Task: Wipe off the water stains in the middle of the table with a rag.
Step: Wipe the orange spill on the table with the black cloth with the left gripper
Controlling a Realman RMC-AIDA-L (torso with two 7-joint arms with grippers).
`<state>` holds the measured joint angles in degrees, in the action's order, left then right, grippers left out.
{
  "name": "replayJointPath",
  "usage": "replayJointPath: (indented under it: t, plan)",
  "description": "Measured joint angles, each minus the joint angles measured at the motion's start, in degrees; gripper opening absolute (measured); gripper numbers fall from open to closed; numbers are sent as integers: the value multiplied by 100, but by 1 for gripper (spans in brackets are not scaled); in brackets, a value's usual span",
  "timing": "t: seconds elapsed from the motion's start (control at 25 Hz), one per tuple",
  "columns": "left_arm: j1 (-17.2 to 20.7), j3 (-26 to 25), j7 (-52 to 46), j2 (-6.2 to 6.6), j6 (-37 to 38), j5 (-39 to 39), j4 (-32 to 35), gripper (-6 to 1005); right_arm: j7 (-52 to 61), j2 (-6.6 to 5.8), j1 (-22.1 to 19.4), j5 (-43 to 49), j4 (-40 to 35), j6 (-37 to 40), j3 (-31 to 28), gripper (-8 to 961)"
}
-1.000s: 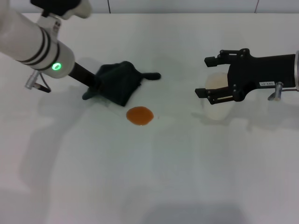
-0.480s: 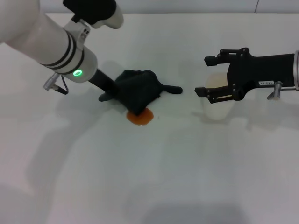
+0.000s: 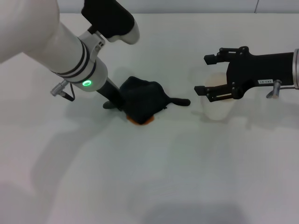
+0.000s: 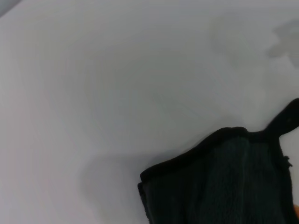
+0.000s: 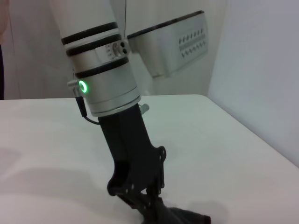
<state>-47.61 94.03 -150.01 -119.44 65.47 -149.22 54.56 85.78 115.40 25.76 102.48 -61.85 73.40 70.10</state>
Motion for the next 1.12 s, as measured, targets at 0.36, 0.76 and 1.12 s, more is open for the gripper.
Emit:
replayJointPath:
  t: [0.36,0.76,1.12]
  plan:
    - [-25,74,-29,8,8,-70,-31,87,6,0,8,0,16,-2,-14,842]
    - [32,174,188,1,8,12,352,87,10,-1,13,0,16,-42,-16,842]
    - [83,867,280,-6,20,89,358,86,20,-14,-16,-75,15,-151,-23,842]
